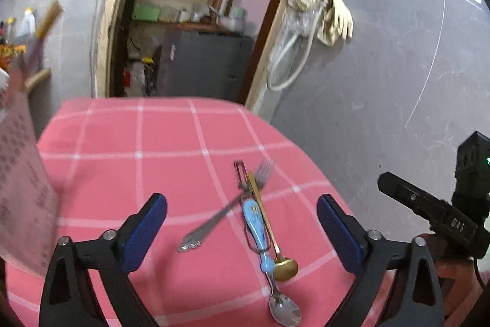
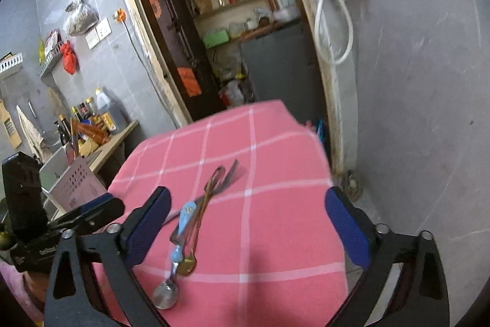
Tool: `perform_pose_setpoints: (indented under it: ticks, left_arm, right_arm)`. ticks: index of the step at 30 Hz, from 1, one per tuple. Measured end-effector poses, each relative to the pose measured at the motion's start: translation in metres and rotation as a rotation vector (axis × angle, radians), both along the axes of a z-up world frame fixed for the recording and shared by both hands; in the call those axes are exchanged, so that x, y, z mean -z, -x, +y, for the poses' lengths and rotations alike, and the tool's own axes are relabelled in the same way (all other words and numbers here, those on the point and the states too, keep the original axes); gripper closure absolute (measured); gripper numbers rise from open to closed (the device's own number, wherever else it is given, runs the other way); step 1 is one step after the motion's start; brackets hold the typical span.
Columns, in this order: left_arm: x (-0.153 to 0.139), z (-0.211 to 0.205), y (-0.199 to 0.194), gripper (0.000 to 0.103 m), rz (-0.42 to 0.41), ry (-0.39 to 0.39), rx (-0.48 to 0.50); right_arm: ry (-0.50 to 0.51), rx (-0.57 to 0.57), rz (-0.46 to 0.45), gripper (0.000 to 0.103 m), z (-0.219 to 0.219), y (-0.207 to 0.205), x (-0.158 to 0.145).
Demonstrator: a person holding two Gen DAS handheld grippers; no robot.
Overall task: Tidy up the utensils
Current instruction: 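Move both open tools back down to the remaining utensils, then grasp the thin wire peeler with the left tool while the right tool grasps a steel fork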
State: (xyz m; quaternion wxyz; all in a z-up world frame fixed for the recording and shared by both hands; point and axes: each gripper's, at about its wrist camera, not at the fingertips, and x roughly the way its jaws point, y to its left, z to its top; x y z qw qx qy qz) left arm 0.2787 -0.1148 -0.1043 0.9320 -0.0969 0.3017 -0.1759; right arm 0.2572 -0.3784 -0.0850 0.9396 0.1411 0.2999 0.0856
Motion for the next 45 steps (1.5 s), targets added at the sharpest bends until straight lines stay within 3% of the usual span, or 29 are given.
perform_pose_setpoints:
  ticks: [2, 6, 16, 24, 33, 36, 45]
  left_arm:
    - [0.011, -0.004, -0.006, 0.014, 0.036, 0.005, 0.028]
    - [0.028, -0.009, -0.018, 0.023, 0.111, 0.045, 0.059]
    - [0.047, -0.009, -0.069, 0.037, 0.227, 0.120, 0.017]
    - [0.061, -0.014, -0.113, 0.053, 0.318, 0.150, 0.026]
    - [0.066, -0.021, -0.138, 0.058, 0.353, 0.179, 0.050]
    - [0.066, -0.024, -0.146, 0.062, 0.373, 0.181, 0.066]
    - [0.057, -0.041, -0.162, 0.070, 0.444, 0.067, 0.075]
  right_arm:
    - [-0.012, -0.023, 0.029, 0.022, 0.000, -0.007, 0.013]
    - [-0.043, -0.070, 0.077, 0.033, 0.002, -0.021, 0.036]
    - [-0.063, -0.164, 0.148, 0.066, 0.023, -0.070, 0.058]
    - [-0.137, -0.204, 0.213, 0.079, 0.035, -0.112, 0.076]
    - [-0.197, -0.218, 0.254, 0.097, 0.047, -0.139, 0.094]
    - [-0.192, -0.214, 0.246, 0.097, 0.047, -0.135, 0.094]
    - [-0.187, -0.201, 0.245, 0.097, 0.036, -0.123, 0.089]
